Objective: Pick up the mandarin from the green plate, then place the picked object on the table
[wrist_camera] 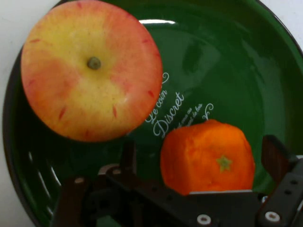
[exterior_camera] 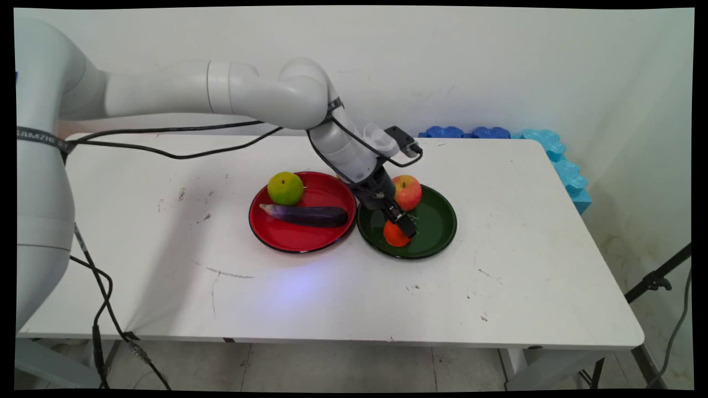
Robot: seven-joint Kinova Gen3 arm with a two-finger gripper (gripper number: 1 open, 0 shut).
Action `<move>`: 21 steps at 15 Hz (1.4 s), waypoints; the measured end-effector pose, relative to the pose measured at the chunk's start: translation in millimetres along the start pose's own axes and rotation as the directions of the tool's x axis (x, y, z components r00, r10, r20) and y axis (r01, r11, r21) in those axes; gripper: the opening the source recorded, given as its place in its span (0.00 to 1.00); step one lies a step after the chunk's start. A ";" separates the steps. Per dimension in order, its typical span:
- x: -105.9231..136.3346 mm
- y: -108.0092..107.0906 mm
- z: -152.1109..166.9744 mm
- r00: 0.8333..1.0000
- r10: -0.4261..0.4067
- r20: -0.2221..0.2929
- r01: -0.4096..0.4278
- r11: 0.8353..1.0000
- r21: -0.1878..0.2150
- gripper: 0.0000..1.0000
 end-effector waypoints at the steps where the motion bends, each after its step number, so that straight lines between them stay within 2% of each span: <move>1: 0.1 -0.2 2.2 1.000 -0.004 0.000 0.004 1.000 0.000 1.00; 2: 0.5 -0.6 4.2 1.000 -0.006 0.000 0.006 1.000 0.000 0.00; 7: 3.6 -4.3 4.4 1.000 0.002 -0.012 -0.002 1.000 0.014 0.00; 10: 4.1 -5.4 -11.0 0.999 0.007 -0.037 -0.006 0.999 0.034 0.00; 16: -5.6 15.9 -73.1 0.993 0.053 -0.101 -0.048 0.998 0.047 0.00; 21: -24.3 34.4 -126.4 0.982 0.126 -0.137 -0.121 0.992 0.043 0.00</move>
